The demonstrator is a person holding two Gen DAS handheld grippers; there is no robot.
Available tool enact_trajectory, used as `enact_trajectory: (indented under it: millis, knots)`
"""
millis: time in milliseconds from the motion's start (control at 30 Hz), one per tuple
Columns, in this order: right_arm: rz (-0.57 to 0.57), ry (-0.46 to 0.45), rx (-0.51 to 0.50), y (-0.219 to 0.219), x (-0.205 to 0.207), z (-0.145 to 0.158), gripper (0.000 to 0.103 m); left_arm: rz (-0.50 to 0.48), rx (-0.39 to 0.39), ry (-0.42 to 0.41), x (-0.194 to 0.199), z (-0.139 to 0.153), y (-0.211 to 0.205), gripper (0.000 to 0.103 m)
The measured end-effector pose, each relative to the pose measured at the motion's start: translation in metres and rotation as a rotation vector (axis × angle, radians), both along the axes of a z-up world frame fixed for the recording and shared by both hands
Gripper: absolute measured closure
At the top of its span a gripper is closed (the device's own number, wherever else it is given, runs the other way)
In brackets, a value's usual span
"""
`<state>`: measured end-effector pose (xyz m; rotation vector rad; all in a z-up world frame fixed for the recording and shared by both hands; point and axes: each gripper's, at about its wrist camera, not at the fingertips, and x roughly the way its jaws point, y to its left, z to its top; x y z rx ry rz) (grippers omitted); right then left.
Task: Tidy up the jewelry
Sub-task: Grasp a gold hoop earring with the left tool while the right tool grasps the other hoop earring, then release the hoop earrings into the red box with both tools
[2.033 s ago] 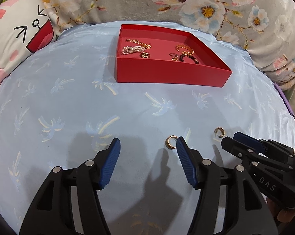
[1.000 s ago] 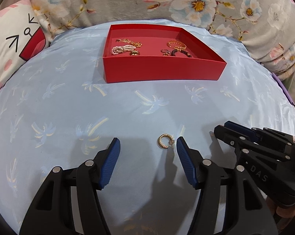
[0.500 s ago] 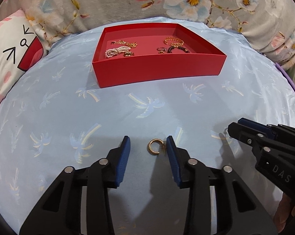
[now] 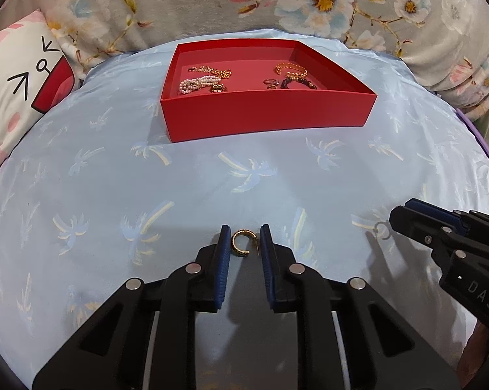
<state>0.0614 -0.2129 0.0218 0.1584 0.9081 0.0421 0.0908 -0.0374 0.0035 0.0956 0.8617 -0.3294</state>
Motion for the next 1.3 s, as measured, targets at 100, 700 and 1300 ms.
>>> enact_trajectory:
  millis: [100,700,1300]
  knots:
    - [0.004,-0.002,0.002,0.000,-0.003,0.002,0.085,0.007,-0.026,0.022,-0.002,0.001,0.005,0.086]
    - [0.045,-0.110,0.042,-0.001,0.019,0.057,0.085,0.047,-0.131,-0.068,0.025,0.079,0.023,0.085]
    - [0.024,-0.152,0.016,-0.018,0.135,0.069,0.085,0.059,-0.172,-0.109,0.133,0.104,-0.003,0.085]
